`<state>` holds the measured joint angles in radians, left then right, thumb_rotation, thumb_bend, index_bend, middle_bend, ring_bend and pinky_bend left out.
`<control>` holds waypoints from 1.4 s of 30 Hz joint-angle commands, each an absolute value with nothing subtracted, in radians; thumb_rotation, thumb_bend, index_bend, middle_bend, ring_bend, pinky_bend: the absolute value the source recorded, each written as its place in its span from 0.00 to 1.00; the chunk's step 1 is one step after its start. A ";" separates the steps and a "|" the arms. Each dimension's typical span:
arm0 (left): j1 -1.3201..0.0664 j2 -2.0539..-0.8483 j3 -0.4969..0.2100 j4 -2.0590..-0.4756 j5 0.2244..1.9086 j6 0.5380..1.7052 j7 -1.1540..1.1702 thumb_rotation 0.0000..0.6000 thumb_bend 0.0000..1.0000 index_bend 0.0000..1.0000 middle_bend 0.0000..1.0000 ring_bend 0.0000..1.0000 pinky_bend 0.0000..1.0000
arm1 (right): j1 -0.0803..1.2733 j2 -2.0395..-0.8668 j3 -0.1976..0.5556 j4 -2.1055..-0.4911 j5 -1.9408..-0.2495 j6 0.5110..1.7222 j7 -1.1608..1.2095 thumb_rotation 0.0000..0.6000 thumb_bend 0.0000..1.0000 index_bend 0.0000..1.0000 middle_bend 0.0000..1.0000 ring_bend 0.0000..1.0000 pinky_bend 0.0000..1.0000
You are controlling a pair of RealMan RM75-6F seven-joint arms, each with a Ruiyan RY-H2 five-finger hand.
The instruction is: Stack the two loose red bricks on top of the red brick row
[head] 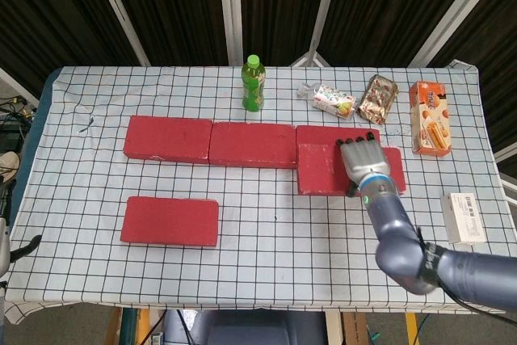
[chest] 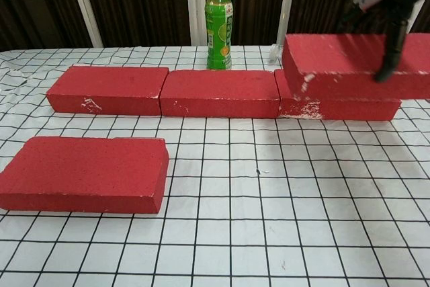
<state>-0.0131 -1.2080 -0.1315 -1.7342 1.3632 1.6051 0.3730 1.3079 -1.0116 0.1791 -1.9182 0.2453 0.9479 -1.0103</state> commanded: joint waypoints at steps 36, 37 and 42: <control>-0.016 -1.270 -0.141 -1.731 1.314 1.654 0.529 1.00 0.00 0.00 0.00 0.00 0.04 | 1.521 -1.561 0.312 -1.035 0.616 0.779 -1.452 1.00 0.19 0.32 0.25 0.16 0.00; -0.017 -1.272 -0.141 -1.731 1.312 1.654 0.532 1.00 0.00 0.00 0.00 0.00 0.04 | 1.517 -1.567 0.316 -1.025 0.618 0.774 -1.457 1.00 0.19 0.32 0.25 0.16 0.00; -0.021 -1.277 -0.148 -1.727 1.300 1.652 0.539 1.00 0.00 0.00 0.00 0.00 0.04 | 1.504 -1.600 0.333 -0.982 0.624 0.752 -1.490 1.00 0.19 0.32 0.25 0.16 0.00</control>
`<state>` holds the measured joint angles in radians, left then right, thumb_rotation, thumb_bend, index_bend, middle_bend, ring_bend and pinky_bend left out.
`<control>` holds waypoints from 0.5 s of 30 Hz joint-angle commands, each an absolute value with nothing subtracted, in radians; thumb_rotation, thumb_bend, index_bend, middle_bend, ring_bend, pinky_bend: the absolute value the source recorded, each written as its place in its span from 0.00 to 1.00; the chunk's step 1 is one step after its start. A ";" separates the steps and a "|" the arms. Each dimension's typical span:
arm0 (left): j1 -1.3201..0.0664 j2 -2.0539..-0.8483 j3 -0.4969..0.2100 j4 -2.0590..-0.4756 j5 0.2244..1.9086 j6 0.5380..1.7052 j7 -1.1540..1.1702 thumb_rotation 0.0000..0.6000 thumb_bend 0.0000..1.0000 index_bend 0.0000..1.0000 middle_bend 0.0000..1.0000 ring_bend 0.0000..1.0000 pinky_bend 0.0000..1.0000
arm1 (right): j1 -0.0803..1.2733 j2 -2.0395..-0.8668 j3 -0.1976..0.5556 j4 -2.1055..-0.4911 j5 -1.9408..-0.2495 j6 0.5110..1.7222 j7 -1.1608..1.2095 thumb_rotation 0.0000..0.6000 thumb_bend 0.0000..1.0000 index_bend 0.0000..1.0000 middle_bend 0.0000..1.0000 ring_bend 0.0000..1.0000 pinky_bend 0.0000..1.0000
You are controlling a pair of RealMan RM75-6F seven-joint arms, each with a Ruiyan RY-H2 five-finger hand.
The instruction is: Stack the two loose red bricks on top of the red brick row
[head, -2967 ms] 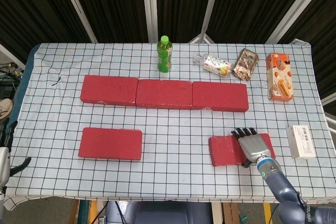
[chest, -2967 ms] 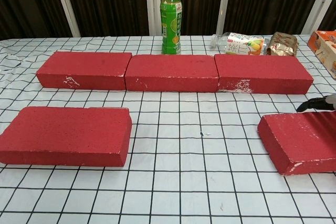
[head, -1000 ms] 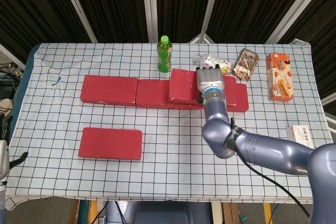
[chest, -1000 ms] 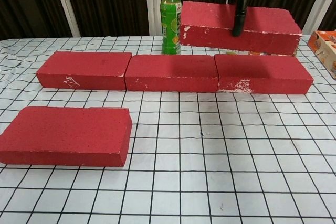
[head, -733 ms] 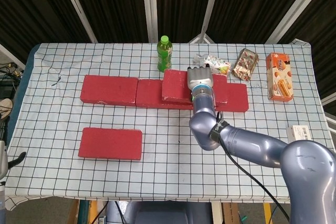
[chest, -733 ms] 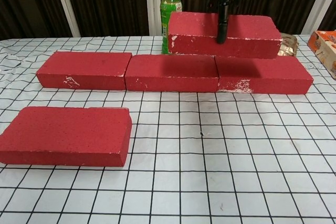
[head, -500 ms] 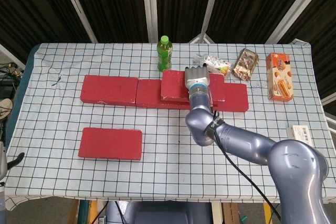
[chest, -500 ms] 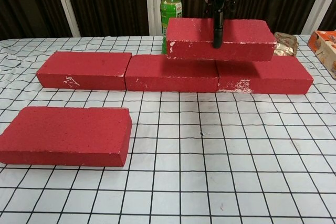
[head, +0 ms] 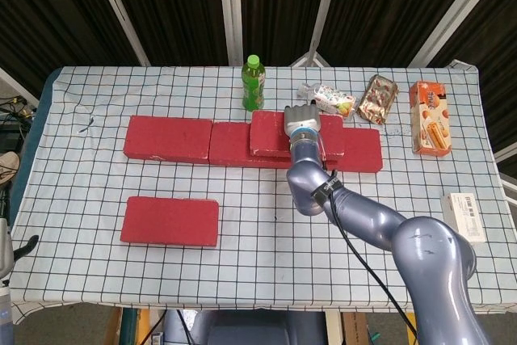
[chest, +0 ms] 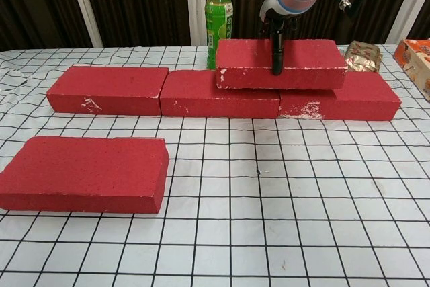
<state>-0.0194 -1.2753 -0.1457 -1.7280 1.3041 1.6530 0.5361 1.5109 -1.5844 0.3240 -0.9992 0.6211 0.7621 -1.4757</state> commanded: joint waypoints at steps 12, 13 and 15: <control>-0.026 -1.276 -0.153 -1.721 1.285 1.644 0.538 1.00 0.00 0.00 0.00 0.00 0.04 | 1.481 -1.641 0.378 -0.934 0.620 0.752 -1.539 1.00 0.19 0.32 0.25 0.16 0.00; -0.025 -1.275 -0.153 -1.722 1.285 1.646 0.536 1.00 0.00 0.00 0.00 0.00 0.04 | 1.480 -1.643 0.384 -0.932 0.618 0.754 -1.544 1.00 0.19 0.32 0.25 0.16 0.00; -0.024 -1.275 -0.154 -1.722 1.285 1.649 0.533 1.00 0.00 0.00 0.00 0.00 0.04 | 1.478 -1.646 0.393 -0.931 0.615 0.757 -1.551 1.00 0.19 0.32 0.25 0.16 0.00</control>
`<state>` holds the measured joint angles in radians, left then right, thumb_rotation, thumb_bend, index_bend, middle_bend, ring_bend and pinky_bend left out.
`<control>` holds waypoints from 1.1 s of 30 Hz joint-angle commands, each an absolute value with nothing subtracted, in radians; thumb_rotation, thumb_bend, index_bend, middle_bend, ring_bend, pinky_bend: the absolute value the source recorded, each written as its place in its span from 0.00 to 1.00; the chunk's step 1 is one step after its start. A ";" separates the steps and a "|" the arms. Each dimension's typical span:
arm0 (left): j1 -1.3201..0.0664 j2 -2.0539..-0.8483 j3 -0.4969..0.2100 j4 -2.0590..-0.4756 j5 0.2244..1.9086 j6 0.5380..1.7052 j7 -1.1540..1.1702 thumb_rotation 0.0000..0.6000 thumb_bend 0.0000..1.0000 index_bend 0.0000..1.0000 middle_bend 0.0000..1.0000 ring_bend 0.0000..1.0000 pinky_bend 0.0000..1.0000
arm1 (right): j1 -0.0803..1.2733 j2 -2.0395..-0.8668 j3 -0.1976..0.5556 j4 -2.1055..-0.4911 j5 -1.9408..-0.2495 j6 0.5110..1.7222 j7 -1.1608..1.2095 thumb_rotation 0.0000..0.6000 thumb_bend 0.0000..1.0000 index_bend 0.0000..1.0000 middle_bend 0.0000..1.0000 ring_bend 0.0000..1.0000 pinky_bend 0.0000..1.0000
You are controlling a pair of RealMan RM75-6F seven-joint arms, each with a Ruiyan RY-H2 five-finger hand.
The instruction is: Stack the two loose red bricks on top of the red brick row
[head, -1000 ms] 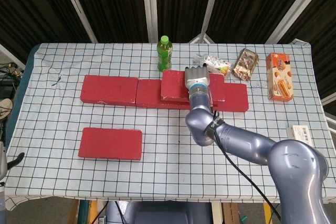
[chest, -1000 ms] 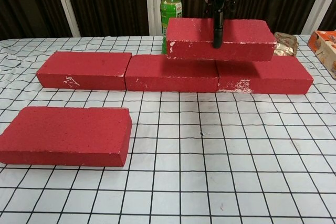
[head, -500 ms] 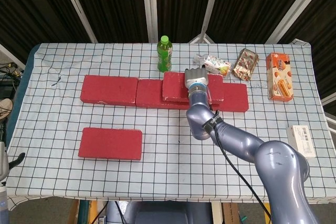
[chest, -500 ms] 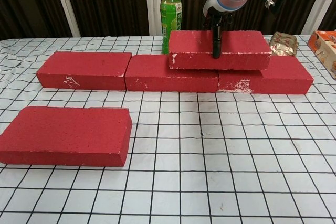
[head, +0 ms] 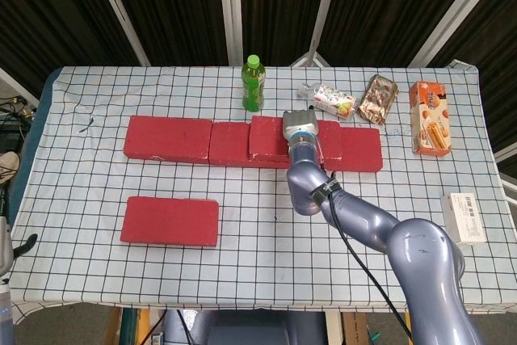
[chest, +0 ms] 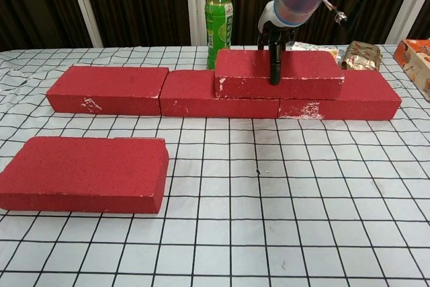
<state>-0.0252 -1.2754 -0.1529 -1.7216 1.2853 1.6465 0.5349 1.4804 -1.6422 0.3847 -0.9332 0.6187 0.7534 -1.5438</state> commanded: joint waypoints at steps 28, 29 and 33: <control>-0.027 -1.276 -0.154 -1.719 1.274 1.653 0.539 1.00 0.00 0.00 0.00 0.00 0.04 | 1.446 -1.667 0.502 -0.925 0.614 0.804 -1.640 1.00 0.19 0.09 0.07 0.00 0.00; -0.027 -1.276 -0.154 -1.719 1.274 1.653 0.539 1.00 0.00 0.00 0.00 0.00 0.04 | 1.445 -1.668 0.506 -0.925 0.615 0.805 -1.643 1.00 0.19 0.08 0.07 0.00 0.00; -0.027 -1.277 -0.154 -1.720 1.272 1.655 0.541 1.00 0.00 0.00 0.00 0.00 0.04 | 1.440 -1.667 0.521 -0.925 0.614 0.810 -1.658 1.00 0.19 0.05 0.05 0.00 0.00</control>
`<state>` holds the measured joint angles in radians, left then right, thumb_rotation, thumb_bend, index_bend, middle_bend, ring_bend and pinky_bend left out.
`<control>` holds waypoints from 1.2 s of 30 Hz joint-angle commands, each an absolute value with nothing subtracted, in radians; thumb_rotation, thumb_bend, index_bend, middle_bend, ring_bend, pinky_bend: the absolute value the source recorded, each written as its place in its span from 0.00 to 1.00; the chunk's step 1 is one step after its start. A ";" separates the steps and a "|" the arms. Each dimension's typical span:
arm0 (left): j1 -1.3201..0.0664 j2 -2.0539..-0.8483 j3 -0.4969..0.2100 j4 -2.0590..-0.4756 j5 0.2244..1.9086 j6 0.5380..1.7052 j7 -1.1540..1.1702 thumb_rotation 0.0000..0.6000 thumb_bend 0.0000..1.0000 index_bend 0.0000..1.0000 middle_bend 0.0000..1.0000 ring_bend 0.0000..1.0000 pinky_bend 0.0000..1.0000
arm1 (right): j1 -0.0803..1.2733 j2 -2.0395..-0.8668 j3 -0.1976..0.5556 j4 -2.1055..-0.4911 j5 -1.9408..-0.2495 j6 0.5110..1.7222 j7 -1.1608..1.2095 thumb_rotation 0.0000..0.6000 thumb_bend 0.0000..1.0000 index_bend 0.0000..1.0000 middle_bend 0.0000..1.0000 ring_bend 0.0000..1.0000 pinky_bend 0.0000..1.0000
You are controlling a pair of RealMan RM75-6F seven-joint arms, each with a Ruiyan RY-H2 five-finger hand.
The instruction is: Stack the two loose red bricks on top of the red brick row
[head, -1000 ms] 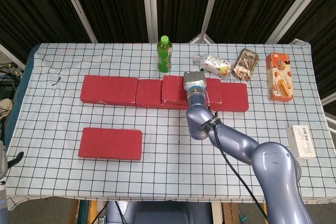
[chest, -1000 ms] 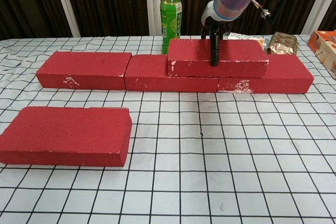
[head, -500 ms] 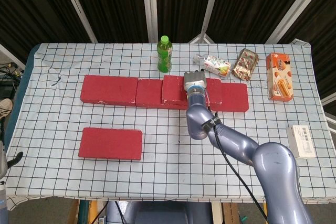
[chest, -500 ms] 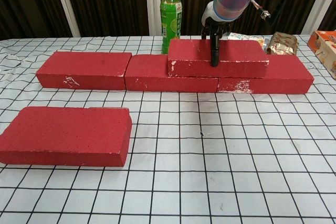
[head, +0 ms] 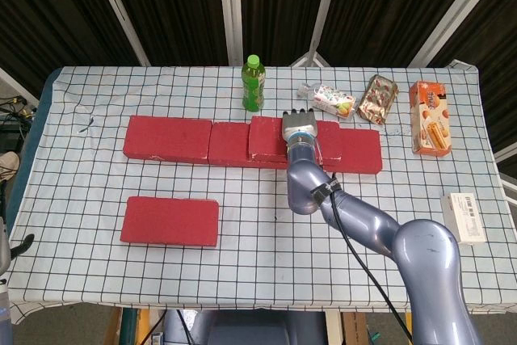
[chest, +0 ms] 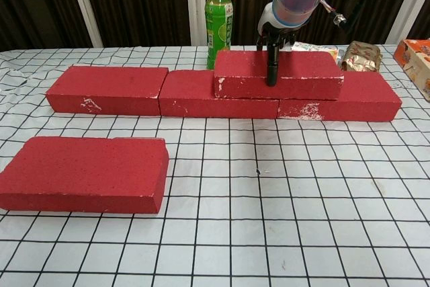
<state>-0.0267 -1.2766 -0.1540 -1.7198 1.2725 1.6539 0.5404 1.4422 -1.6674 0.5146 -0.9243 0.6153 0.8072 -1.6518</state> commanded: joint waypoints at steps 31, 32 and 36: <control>-0.029 -1.261 -0.155 -1.706 1.279 1.649 0.498 1.00 0.00 0.00 0.00 0.00 0.04 | 1.203 -1.278 0.757 -1.484 0.521 0.785 -1.554 1.00 0.19 0.00 0.00 0.00 0.00; -0.030 -1.259 -0.155 -1.703 1.280 1.644 0.491 1.00 0.00 0.00 0.00 0.00 0.04 | 1.143 -1.226 0.776 -1.562 0.455 0.768 -1.506 1.00 0.19 0.00 0.00 0.00 0.00; -0.037 -1.250 -0.154 -1.693 1.283 1.622 0.455 1.00 0.00 0.00 0.00 0.00 0.04 | 0.828 -1.067 0.857 -1.865 0.107 0.739 -1.269 1.00 0.19 0.00 0.00 0.00 0.00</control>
